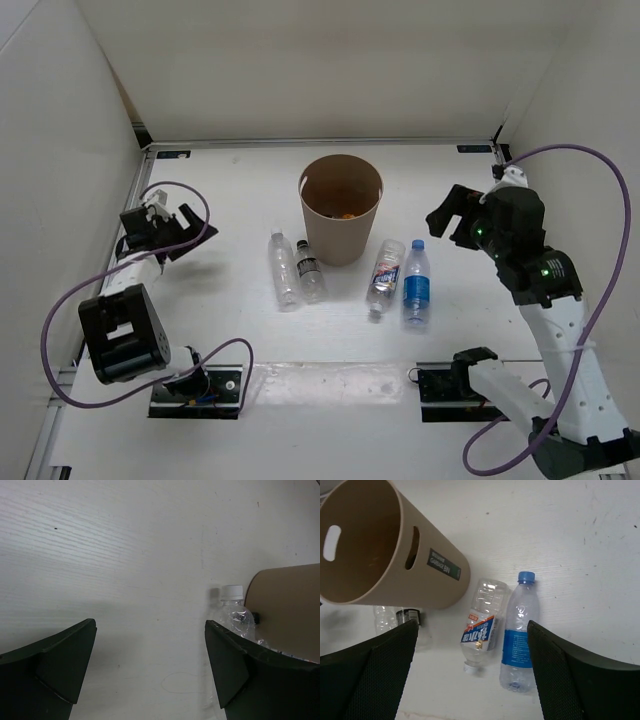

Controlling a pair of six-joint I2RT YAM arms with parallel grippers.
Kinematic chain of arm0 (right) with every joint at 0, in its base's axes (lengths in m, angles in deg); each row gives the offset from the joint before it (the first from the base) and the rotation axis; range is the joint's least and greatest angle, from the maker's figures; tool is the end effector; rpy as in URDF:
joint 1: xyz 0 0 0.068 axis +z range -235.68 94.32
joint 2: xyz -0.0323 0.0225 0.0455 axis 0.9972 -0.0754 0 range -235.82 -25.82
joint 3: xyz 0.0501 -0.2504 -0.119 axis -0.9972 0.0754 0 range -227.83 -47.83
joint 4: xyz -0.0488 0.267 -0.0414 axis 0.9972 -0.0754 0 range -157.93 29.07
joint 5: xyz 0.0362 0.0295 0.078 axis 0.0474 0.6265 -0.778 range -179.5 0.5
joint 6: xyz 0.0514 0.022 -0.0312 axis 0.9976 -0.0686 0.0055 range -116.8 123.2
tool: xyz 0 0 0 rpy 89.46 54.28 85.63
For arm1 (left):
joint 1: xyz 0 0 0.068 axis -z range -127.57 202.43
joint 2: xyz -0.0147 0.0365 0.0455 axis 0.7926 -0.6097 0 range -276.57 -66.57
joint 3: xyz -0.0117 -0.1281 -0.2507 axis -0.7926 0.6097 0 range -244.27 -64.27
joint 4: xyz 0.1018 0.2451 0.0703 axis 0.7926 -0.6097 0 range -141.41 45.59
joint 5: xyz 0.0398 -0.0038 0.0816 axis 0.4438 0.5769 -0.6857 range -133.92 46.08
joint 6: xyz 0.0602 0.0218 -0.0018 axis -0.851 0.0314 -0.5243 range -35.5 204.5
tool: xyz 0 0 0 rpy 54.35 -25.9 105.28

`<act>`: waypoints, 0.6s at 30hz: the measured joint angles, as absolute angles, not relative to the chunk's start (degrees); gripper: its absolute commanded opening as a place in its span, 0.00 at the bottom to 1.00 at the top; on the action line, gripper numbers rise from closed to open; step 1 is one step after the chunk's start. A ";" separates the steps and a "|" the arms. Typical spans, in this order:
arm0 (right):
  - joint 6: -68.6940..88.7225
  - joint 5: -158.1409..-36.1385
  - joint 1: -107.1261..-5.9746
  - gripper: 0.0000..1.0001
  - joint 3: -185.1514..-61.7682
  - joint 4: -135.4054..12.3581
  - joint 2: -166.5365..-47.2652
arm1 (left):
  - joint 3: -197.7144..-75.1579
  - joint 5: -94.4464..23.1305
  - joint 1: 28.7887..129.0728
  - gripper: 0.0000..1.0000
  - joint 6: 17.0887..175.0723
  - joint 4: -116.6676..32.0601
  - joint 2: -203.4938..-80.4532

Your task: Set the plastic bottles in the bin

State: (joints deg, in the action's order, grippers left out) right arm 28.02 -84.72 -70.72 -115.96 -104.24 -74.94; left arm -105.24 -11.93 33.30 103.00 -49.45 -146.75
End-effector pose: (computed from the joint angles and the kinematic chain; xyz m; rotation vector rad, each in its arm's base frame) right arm 0.1740 0.0422 0.4103 0.2268 1.9989 0.3628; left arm 0.2873 0.0718 0.1845 -0.4717 2.2342 -0.6445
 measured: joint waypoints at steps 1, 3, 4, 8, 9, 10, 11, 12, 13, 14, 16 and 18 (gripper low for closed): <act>28.28 -83.78 -70.59 0.90 -115.96 -104.48 -75.49 | -105.24 -12.22 33.32 1.00 103.07 -49.45 -146.47; 28.76 -83.24 -72.12 0.90 -115.92 -104.87 -76.63 | -105.24 -13.42 33.47 1.00 103.31 -49.62 -145.96; 29.15 -83.35 -73.58 0.90 -115.86 -104.98 -77.26 | -105.24 -14.53 33.56 1.00 103.51 -50.08 -145.74; 30.09 -86.23 -83.04 0.90 -113.82 -104.83 -80.30 | -105.24 -18.16 33.84 1.00 104.10 -52.24 -145.74; 30.12 -87.54 -85.58 0.90 -112.66 -104.83 -81.24 | -105.24 -18.73 33.86 1.00 104.14 -52.68 -145.79; 30.12 -88.50 -87.31 0.90 -111.51 -104.74 -82.11 | -105.24 -19.34 33.89 1.00 104.18 -53.12 -145.85; 30.05 -89.09 -88.81 0.90 -110.19 -104.76 -83.05 | -105.24 -19.87 33.95 1.00 104.34 -53.49 -145.94; 29.99 -89.25 -89.43 0.90 -109.28 -105.02 -83.99 | -105.26 -20.43 34.08 1.00 104.47 -53.64 -146.05; 29.96 -89.25 -89.38 0.90 -108.80 -105.44 -84.91 | -105.28 -20.76 34.30 1.00 104.51 -53.69 -146.20; 29.92 -89.25 -88.97 0.90 -108.75 -105.92 -85.85 | -105.35 -21.02 34.65 1.00 104.53 -53.73 -146.42; 29.83 -88.92 -87.74 0.90 -108.77 -105.86 -88.04 | -105.59 -21.85 35.94 1.00 104.51 -53.95 -146.92; 29.83 -89.36 -86.96 0.90 -108.77 -105.72 -90.86 | -105.83 -23.01 37.75 1.00 104.47 -54.49 -146.95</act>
State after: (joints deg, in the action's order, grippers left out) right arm 29.83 -89.36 -86.96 -108.77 -105.72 -90.86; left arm -105.83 -23.01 37.75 104.47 -54.49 -146.95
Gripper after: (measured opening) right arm 0.905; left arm 1.000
